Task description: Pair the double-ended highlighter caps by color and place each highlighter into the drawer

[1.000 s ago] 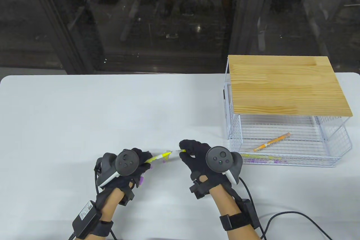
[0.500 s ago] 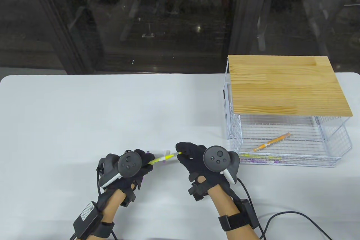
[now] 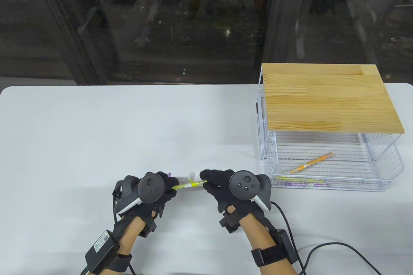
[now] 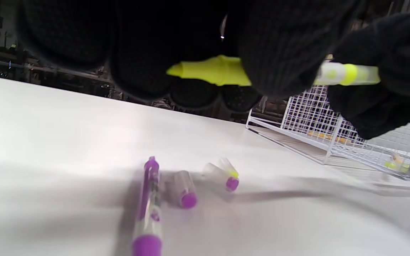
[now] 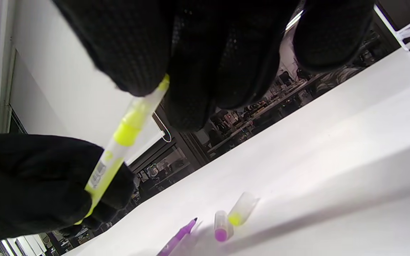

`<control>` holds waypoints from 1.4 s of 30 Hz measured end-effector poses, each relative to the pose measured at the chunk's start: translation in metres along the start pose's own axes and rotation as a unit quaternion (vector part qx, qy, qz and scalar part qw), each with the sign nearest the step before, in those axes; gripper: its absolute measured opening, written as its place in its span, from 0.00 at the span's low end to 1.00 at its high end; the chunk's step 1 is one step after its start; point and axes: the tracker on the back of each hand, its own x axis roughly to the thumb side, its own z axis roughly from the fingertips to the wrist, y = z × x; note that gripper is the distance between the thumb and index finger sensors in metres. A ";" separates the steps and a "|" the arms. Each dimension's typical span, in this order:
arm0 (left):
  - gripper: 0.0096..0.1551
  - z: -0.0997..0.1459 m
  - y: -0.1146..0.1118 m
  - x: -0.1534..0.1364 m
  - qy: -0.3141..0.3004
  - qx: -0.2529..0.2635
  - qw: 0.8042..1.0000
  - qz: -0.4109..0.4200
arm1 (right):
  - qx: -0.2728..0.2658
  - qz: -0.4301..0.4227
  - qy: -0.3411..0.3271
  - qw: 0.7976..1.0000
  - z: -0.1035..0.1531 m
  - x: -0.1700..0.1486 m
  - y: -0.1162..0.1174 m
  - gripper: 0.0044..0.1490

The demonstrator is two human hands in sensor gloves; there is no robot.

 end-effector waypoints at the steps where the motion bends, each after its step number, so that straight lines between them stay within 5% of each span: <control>1: 0.26 0.000 0.001 0.002 -0.005 -0.002 1.000 0.000 | -0.003 0.004 -0.002 1.000 0.000 0.002 -0.002 0.26; 8: 0.26 0.004 0.002 0.001 -0.007 0.004 0.999 0.042 | -0.018 0.020 -0.018 0.999 0.000 0.009 -0.009 0.26; 17: 0.26 0.001 0.003 0.010 -0.020 0.013 1.000 -0.003 | -0.006 0.086 -0.029 0.996 0.000 0.009 -0.004 0.25; 42: 0.26 0.001 0.003 0.011 -0.025 -0.004 0.999 0.023 | 0.001 0.099 -0.047 0.994 0.002 0.014 0.000 0.25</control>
